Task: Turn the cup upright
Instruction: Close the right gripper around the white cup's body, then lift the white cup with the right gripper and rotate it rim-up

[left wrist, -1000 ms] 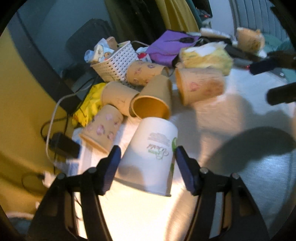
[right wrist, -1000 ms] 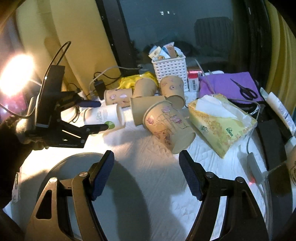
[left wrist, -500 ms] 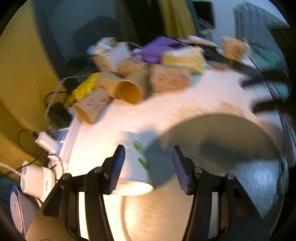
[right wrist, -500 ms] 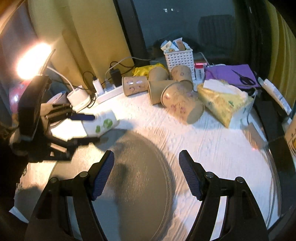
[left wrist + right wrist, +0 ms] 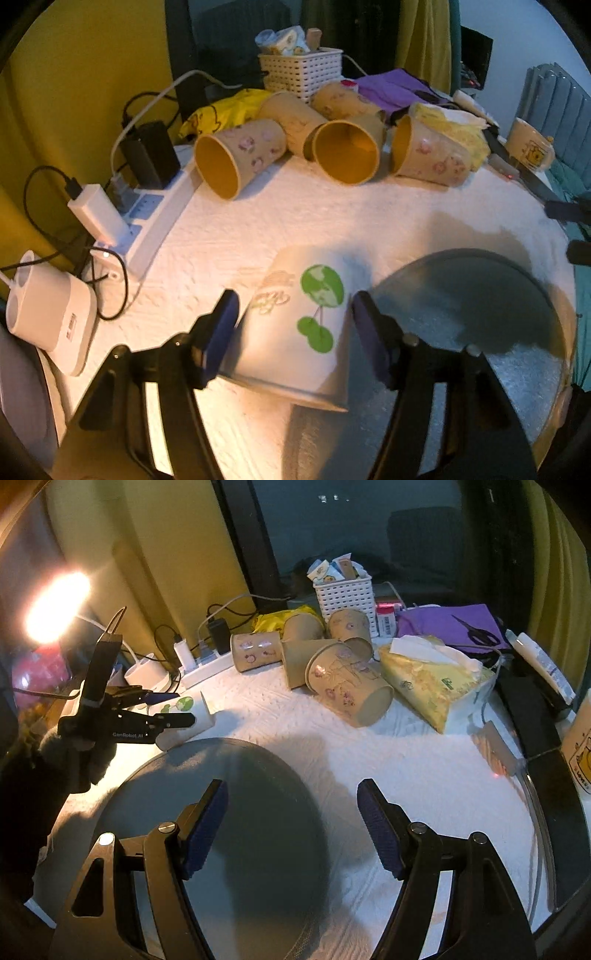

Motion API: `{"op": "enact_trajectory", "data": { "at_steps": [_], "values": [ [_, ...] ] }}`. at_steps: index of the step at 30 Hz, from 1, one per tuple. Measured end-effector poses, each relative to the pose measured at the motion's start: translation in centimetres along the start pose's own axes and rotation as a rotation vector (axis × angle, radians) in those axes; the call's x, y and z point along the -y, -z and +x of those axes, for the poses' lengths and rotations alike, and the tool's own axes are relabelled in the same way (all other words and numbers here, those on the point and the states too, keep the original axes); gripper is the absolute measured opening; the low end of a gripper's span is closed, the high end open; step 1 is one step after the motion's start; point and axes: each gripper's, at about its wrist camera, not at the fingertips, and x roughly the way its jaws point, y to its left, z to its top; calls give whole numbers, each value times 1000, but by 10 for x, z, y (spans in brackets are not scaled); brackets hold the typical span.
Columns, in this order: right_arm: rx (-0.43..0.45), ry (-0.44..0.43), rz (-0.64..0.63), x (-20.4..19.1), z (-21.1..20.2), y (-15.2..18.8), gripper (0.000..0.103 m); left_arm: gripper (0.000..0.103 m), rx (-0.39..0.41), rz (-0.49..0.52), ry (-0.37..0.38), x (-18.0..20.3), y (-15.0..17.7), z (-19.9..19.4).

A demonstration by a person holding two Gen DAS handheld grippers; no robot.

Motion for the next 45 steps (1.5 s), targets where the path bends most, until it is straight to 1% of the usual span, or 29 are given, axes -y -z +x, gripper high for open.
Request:
{"op": "enact_trajectory", "data": {
  "at_steps": [1, 3, 6, 7, 12, 16, 19, 23, 27, 29, 30, 31, 38, 43, 45],
  "values": [
    [-1, -1, -2, -1, 1, 0, 75, 65, -1, -3, 19, 2, 2, -1],
    [-2, -10, -9, -4, 2, 0, 75, 65, -25, -12, 84, 8, 9, -2],
    [-4, -16, -15, -7, 0, 1, 75, 65, -41, 3, 155, 27, 20, -8],
    [-5, -17, -16, -8, -1, 3, 75, 65, -41, 12, 186, 38, 26, -12],
    [-10, -12, -15, -9, -11, 14, 75, 65, -42, 73, 273, 85, 45, -29],
    [-23, -10, -19, -11, -20, 28, 75, 65, -41, 113, 366, 125, 58, -42],
    [-35, -7, -26, -13, -28, 40, 75, 65, -38, 146, 417, 148, 65, -49],
    [-63, -2, -23, -11, -31, 59, 75, 65, -45, 168, 459, 166, 71, -56],
    [-109, 14, -7, -4, -21, 79, 75, 66, -55, 180, 448, 174, 72, -58],
    [-124, 16, -13, -4, -16, 83, 75, 78, -54, 181, 442, 175, 73, -58],
    [-127, 12, -17, -5, -15, 84, 75, 86, -46, 174, 441, 174, 74, -60],
    [-129, 8, -24, -7, -14, 84, 75, 88, -44, 167, 443, 172, 75, -61],
    [-133, -15, -67, -19, -17, 84, 75, 88, -28, 130, 391, 160, 81, -74],
    [-122, -23, -104, -25, -29, 84, 75, 88, -16, 93, 332, 154, 93, -93],
    [-115, -30, -143, -29, -36, 82, 75, 88, -17, 65, 304, 151, 100, -98]
  ]
}}
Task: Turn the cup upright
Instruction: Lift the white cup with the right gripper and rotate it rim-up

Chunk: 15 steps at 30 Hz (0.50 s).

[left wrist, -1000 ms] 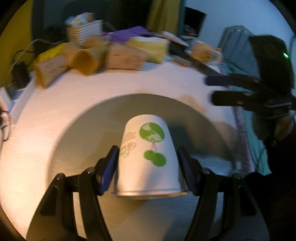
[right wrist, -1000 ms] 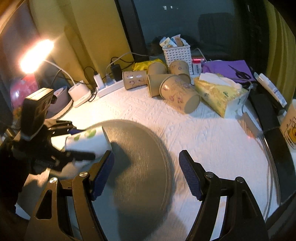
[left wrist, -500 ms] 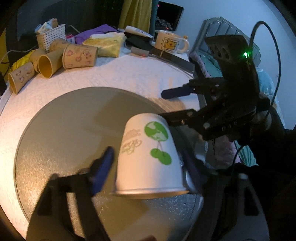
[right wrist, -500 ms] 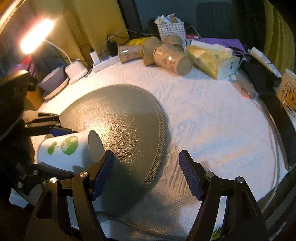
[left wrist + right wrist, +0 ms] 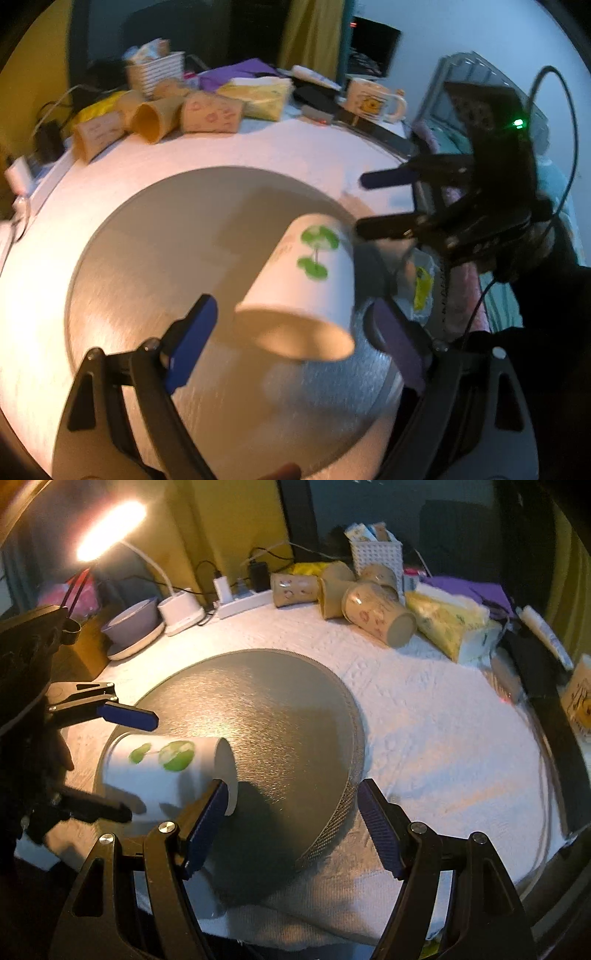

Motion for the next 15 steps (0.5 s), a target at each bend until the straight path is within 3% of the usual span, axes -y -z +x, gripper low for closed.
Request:
{"op": "enact_trajectory", "data": {
  "at_steps": [7, 12, 15],
  "values": [
    [8, -70, -208, -28, -16, -15, 75, 88, 41, -125, -55, -9, 25, -18],
    [-26, -148, -403, -66, -2, -29, 75, 88, 85, -206, -79, -16, 39, -32],
    [-64, -145, -495, -87, 11, -33, 75, 88, 107, -239, -98, -19, 50, -39]
  ]
}}
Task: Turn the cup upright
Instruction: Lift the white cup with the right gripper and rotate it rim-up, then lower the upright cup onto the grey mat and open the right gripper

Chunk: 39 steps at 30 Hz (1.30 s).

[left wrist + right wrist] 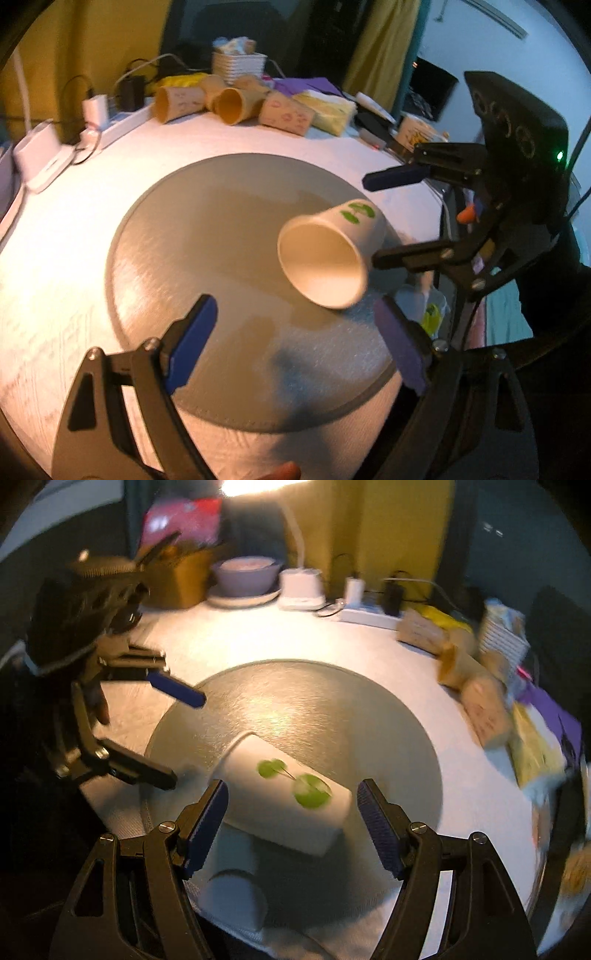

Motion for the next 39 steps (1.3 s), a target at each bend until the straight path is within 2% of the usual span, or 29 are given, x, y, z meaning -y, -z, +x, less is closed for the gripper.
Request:
{"op": "enact_trajectory", "data": {
  "at_steps": [3, 8, 14, 24, 33, 39],
  "values": [
    [-49, 31, -67, -9, 13, -8, 75, 88, 33, -48, -8, -10, 9, -8],
    [-82, 50, -114, -17, 23, -20, 75, 88, 71, -101, 1, -26, 19, -17],
    [-176, 63, -187, -27, 48, -38, 75, 88, 113, -151, 6, -46, 28, -24],
    [-333, 112, -230, -28, 80, -53, 75, 88, 166, -196, 35, -64, 34, -27],
    [-409, 121, -248, -24, 112, -71, 75, 88, 172, -212, 60, -74, 37, -22],
    [-405, 116, -270, -30, 115, -83, 74, 88, 184, -241, 59, -83, 38, -21]
  ]
}}
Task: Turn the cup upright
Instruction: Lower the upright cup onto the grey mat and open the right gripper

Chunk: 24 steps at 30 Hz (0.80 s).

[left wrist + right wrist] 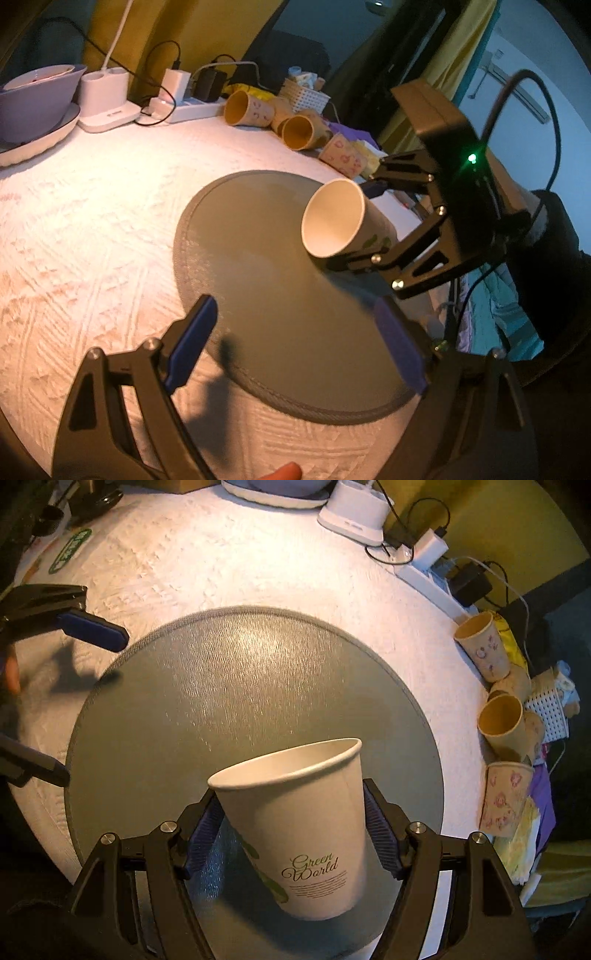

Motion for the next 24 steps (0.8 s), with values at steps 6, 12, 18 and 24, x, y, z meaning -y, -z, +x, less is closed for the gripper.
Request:
{"op": "enact_trajectory", "data": {
  "at_steps": [6, 12, 18, 24],
  "values": [
    [120, -17, 120, 18, -17, -6, 73, 88, 3, -20, -7, -6, 0, -1],
    [339, -118, 378, 43, -39, 1, 73, 88, -16, -14, -27, -4, 2, 5],
    [555, -270, 613, 54, -36, 27, 73, 88, -3, -16, -85, -3, -2, 2],
    [569, -280, 669, 54, -23, 45, 74, 88, 15, -14, -123, 0, -10, 3]
  ]
}}
